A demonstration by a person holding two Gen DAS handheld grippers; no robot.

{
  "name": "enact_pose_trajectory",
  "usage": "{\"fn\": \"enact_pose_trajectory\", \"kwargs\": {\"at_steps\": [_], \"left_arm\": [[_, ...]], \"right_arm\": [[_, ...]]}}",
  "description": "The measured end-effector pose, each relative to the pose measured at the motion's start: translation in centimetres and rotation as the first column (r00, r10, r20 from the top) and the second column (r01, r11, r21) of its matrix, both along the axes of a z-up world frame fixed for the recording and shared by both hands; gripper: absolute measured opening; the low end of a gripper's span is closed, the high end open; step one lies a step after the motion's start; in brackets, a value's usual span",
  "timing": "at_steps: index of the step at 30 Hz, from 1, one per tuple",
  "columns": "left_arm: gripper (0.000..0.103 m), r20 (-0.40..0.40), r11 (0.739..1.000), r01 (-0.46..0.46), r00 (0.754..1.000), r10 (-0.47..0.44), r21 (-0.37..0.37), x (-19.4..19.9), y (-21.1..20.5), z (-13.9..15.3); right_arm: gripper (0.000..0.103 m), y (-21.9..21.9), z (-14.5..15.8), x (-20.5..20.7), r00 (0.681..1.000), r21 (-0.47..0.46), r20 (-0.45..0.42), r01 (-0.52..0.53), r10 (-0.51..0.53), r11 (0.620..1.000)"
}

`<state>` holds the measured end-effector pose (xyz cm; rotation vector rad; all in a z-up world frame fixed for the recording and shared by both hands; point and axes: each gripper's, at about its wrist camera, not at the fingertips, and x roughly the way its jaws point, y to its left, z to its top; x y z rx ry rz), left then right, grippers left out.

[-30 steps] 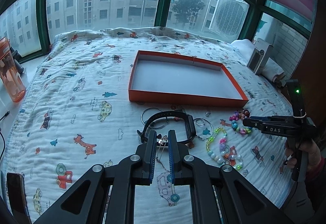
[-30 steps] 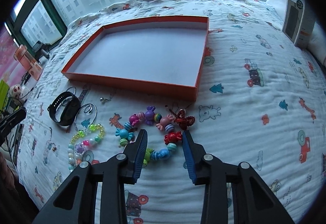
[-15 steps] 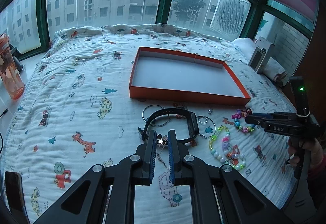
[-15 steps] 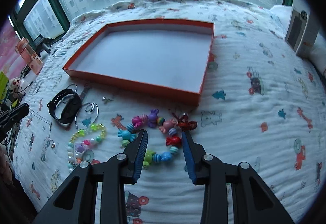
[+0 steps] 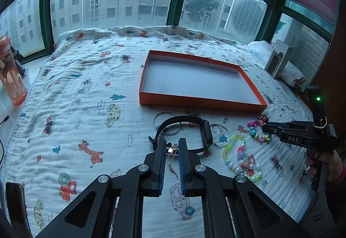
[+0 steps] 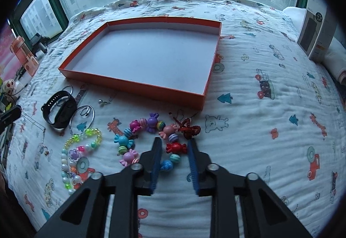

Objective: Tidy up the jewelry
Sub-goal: 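Carry the candy-bead bracelet into the orange tray and release it while the left tool carries the chain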

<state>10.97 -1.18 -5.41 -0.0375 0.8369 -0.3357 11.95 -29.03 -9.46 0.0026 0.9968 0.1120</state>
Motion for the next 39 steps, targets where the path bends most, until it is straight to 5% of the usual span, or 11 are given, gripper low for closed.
{"fn": "enact_pose_trajectory", "kwargs": {"at_steps": [13, 24, 39], "left_arm": [[0.011, 0.075, 1.0, -0.004, 0.997, 0.006, -0.025, -1.2, 0.6, 3.7], [0.011, 0.202, 0.998, 0.041, 0.979, -0.03, -0.052, -1.5, 0.9, 11.1], [0.011, 0.317, 0.997, 0.082, 0.946, -0.073, -0.013, 7.3, -1.2, 19.6]], "right_arm": [[0.023, 0.8, 3.7, -2.2, 0.995, 0.023, 0.099, -0.015, 0.013, 1.0], [0.023, 1.0, 9.8, -3.4, 0.973, 0.088, 0.227, -0.059, 0.037, 0.994], [0.023, -0.2, 12.8, 0.3, 0.958, 0.11, 0.285, -0.056, 0.023, 0.992]]}}
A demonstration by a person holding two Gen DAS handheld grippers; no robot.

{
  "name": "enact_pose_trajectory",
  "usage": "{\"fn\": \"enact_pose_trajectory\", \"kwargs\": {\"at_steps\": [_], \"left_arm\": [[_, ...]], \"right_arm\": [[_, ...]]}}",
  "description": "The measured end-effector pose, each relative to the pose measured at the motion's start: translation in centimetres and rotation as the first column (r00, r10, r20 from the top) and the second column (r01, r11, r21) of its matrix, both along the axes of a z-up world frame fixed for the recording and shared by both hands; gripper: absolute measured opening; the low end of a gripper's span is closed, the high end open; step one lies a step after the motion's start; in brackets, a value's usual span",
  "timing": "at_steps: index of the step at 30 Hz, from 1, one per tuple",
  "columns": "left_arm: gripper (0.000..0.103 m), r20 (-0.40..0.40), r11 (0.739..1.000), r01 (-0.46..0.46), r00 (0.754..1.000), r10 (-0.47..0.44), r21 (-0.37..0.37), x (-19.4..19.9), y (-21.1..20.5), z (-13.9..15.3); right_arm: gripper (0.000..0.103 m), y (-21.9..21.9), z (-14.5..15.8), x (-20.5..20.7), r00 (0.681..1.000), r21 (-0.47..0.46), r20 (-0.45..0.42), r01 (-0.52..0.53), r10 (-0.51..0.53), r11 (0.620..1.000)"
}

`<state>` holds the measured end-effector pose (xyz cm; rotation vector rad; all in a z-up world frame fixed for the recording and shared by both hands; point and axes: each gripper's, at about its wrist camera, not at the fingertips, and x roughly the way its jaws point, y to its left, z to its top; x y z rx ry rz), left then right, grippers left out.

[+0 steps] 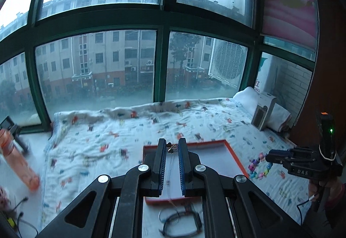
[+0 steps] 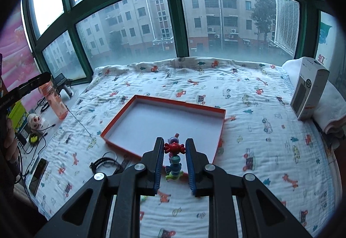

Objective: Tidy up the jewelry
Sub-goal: 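Carry the candy-bead bracelet into the orange tray and release it while the left tool carries the chain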

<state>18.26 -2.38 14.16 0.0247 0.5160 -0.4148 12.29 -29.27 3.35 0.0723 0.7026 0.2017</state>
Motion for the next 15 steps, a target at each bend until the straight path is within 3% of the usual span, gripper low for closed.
{"fn": "enact_pose_trajectory", "kwargs": {"at_steps": [5, 15], "left_arm": [[0.011, -0.032, 1.0, 0.001, 0.999, 0.0, 0.02, 4.2, -1.3, -1.3], [0.011, -0.145, 0.998, 0.001, 0.989, 0.008, 0.062, 8.6, -2.4, -7.9]], "right_arm": [[0.023, -0.2, -0.9, 1.8, 1.0, 0.006, -0.018, 0.013, -0.013, 1.0], [0.023, -0.1, -4.6, 3.9, 0.995, 0.015, -0.095, 0.021, -0.02, 1.0]]}}
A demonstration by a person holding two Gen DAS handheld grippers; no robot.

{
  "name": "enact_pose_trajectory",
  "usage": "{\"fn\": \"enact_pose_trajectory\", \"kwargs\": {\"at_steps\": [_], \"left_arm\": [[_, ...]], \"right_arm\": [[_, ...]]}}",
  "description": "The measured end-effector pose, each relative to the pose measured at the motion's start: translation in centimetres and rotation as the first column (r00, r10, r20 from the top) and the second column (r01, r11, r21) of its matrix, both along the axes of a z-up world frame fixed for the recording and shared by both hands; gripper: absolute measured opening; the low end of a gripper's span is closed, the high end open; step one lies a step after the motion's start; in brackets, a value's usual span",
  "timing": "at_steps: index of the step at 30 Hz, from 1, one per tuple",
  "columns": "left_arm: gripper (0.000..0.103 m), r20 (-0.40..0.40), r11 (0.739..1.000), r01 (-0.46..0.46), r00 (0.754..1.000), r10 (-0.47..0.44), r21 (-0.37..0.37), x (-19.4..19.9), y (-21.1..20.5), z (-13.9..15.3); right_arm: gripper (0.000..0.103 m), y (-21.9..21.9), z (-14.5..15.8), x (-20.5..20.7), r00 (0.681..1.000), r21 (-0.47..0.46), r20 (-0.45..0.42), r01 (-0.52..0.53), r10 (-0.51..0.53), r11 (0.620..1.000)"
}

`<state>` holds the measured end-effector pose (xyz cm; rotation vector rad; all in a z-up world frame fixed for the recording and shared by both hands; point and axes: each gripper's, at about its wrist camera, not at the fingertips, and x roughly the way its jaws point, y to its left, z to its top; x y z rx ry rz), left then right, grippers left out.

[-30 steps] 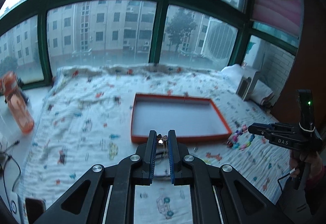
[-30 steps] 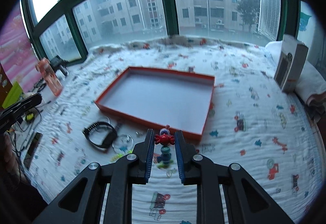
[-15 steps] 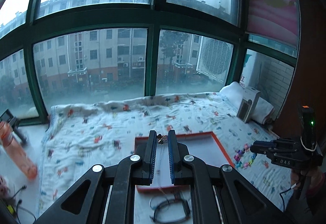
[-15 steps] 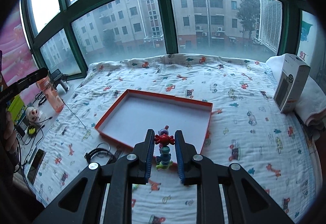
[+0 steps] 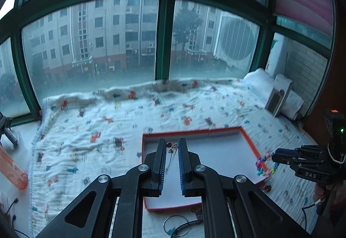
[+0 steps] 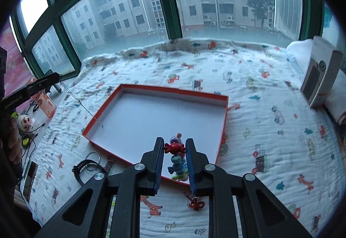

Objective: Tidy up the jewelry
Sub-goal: 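Carry the candy-bead bracelet into the orange tray and release it while the left tool carries the chain, then open the left tool to drop the gold chain into the tray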

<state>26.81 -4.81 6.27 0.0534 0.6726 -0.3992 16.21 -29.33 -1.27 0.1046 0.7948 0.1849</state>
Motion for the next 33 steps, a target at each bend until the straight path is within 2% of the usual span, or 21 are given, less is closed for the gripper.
{"fn": "enact_pose_trajectory", "kwargs": {"at_steps": [7, 14, 22, 24, 25, 26, 28, 30, 33], "left_arm": [[0.011, -0.096, 0.999, 0.008, 0.995, -0.003, 0.046, 0.7, -0.2, -5.8], [0.012, -0.194, 0.998, 0.016, 0.981, -0.004, 0.059, 1.7, -0.4, -11.1], [0.013, -0.263, 0.997, 0.037, 0.965, -0.016, 0.075, 2.0, -0.6, -14.4], [0.017, -0.274, 0.997, 0.035, 0.962, -0.013, 0.075, 1.9, -0.6, -14.7], [0.026, -0.277, 0.997, 0.034, 0.961, -0.012, 0.075, 1.8, -0.6, -14.7], [0.039, -0.277, 0.997, 0.031, 0.961, -0.009, 0.075, 1.7, -0.6, -14.7], [0.053, -0.272, 0.998, 0.023, 0.962, -0.005, 0.064, 1.2, -0.5, -14.4], [0.056, -0.265, 0.999, 0.027, 0.964, -0.014, 0.047, 0.6, -0.5, -14.0], [0.056, -0.264, 0.998, 0.053, 0.964, -0.04, 0.041, -0.7, -0.6, -13.3]], "right_arm": [[0.023, 0.1, -2.8, 0.7, 0.998, 0.002, -0.063, 0.008, -0.008, 1.0], [0.023, 0.2, -4.2, 1.2, 0.996, -0.024, -0.091, 0.015, -0.017, 1.0], [0.023, 0.1, -5.3, 1.6, 0.993, -0.015, -0.116, 0.017, -0.018, 1.0], [0.024, 0.2, -5.3, 1.6, 0.993, -0.015, -0.119, 0.013, -0.014, 1.0], [0.024, 0.2, -5.2, 1.5, 0.993, -0.015, -0.117, 0.011, -0.013, 1.0], [0.026, 0.3, -5.1, 1.4, 0.993, -0.019, -0.115, 0.009, -0.011, 1.0], [0.033, 0.4, -4.9, 1.2, 0.994, -0.03, -0.109, 0.01, -0.013, 0.999], [0.041, 0.5, -4.6, 0.7, 0.995, -0.034, -0.099, 0.011, -0.015, 0.999], [0.044, 0.3, -4.1, -0.2, 0.996, -0.021, -0.091, 0.014, -0.016, 1.0]]}}
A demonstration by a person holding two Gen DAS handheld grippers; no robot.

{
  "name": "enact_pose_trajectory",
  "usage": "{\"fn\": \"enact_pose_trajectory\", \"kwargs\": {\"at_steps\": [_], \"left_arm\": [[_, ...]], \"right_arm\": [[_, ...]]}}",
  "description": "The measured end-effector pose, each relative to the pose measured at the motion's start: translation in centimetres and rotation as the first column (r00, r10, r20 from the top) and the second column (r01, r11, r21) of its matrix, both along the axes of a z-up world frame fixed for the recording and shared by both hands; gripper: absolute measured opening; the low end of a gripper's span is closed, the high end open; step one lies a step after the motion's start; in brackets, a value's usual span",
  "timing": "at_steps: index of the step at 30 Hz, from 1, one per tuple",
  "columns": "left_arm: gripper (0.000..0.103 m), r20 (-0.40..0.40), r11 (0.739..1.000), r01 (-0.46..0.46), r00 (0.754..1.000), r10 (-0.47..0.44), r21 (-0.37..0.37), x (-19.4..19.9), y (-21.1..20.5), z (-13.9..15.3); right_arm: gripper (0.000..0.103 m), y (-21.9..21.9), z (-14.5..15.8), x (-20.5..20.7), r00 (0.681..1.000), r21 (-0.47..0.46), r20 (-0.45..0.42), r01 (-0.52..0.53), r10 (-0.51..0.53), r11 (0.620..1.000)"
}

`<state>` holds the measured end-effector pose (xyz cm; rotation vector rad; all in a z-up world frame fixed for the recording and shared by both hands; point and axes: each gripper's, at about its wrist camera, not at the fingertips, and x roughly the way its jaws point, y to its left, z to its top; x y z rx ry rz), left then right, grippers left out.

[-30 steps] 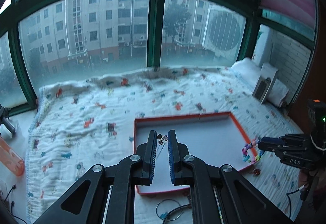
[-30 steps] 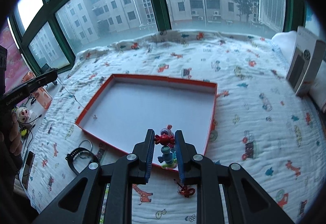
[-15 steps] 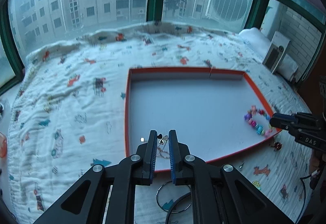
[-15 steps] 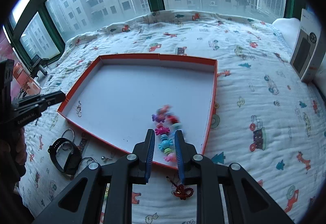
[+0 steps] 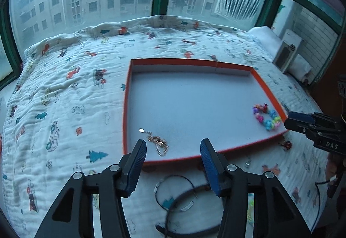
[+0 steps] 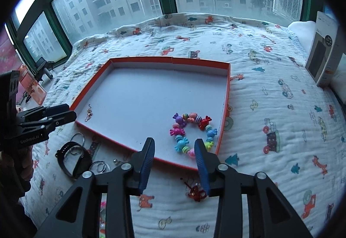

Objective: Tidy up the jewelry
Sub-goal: 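Open the left tool to drop the gold chain into the tray, then grasp the black watch band with the left tool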

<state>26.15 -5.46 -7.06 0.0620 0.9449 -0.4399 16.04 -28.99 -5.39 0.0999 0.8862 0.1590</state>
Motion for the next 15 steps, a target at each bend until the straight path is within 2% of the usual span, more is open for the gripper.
{"fn": "enact_pose_trajectory", "kwargs": {"at_steps": [3, 5, 8, 10, 11, 13, 15], "left_arm": [[0.057, 0.008, 1.0, 0.03, 1.0, -0.03, 0.01, -1.7, -0.4, 0.7], [0.066, 0.008, 0.999, 0.041, 0.999, -0.041, 0.016, -3.0, -0.5, 1.0], [0.067, 0.01, 0.999, 0.045, 0.999, -0.045, 0.018, -5.3, -0.6, 1.6], [0.067, 0.02, 0.996, 0.086, 0.996, -0.086, 0.013, -6.6, -0.8, 2.0], [0.073, 0.03, 0.993, 0.117, 0.993, -0.118, 0.026, -7.3, -1.1, 2.1], [0.079, 0.053, 0.984, 0.163, 0.985, -0.166, 0.069, -8.5, -1.8, 2.3], [0.08, 0.057, 0.971, 0.221, 0.972, -0.227, 0.092, -9.5, -2.4, 2.4]], "right_arm": [[0.049, 0.0, 0.4, -0.8, 1.0, 0.011, 0.007, -0.003, 0.003, 1.0], [0.051, 0.1, 0.6, -1.5, 1.0, 0.014, 0.012, -0.013, 0.013, 1.0], [0.054, 0.3, 0.9, -2.3, 0.999, 0.008, 0.02, -0.028, 0.028, 1.0], [0.054, 0.5, 1.0, -2.8, 0.999, 0.017, 0.023, -0.042, 0.042, 0.999], [0.055, 0.5, 1.0, -3.0, 0.999, 0.02, 0.023, -0.046, 0.045, 0.999], [0.055, 0.5, 1.0, -3.5, 0.998, 0.029, 0.021, -0.052, 0.052, 0.998], [0.055, 0.4, 1.0, -4.0, 0.998, 0.038, 0.02, -0.062, 0.061, 0.997]]}}
